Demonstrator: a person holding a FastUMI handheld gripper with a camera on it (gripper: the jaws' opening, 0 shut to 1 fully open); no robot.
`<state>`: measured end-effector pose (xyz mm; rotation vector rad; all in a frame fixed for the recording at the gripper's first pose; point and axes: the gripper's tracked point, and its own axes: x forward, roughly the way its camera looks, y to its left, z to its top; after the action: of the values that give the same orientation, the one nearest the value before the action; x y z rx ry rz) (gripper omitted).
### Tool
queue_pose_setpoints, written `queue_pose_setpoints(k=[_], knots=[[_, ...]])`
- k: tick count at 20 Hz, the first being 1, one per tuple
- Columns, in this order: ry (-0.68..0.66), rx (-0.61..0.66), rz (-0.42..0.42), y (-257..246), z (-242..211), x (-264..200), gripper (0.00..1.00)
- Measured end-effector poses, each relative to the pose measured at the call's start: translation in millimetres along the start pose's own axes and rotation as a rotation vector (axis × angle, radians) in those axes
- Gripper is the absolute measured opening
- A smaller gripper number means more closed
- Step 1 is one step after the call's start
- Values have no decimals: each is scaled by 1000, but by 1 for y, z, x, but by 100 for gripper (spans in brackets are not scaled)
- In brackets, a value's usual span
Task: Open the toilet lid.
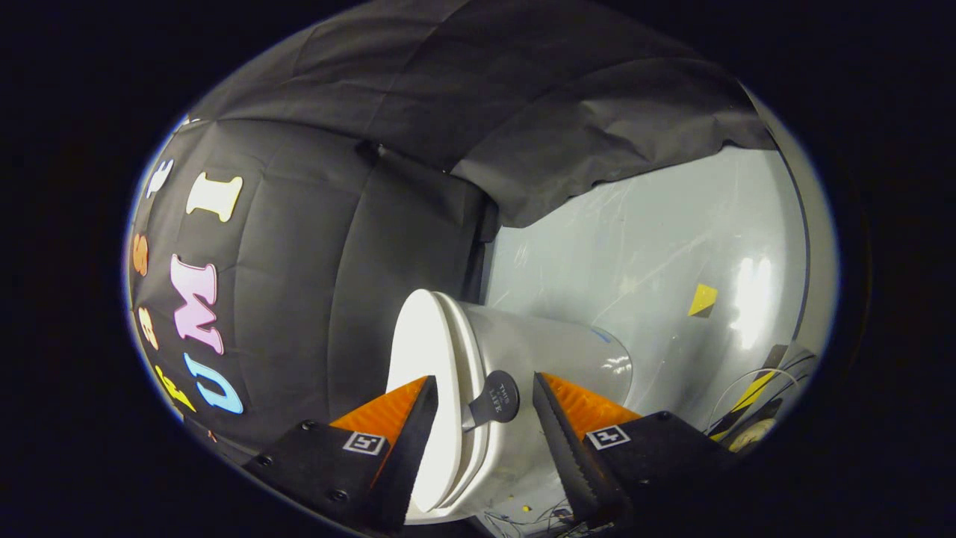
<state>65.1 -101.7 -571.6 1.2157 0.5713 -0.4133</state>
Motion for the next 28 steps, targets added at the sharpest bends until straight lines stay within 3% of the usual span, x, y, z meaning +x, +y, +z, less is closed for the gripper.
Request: queue_pose_setpoints(k=[3,5,6,7,9,13,14,17,28], knots=[[10,23,15,-5,-11,8,82],[11,44,26,-6,-11,17,65],[19,50,18,-7,-15,16,65],[26,49,-11,-16,-18,20,44],[25,81,7,-16,-14,21,18],[22,139,87,-11,-15,34,17],[34,159,82,-13,-18,33,5],[32,162,97,-15,-15,20,5],[25,-189,2,54,-13,-8,5]])
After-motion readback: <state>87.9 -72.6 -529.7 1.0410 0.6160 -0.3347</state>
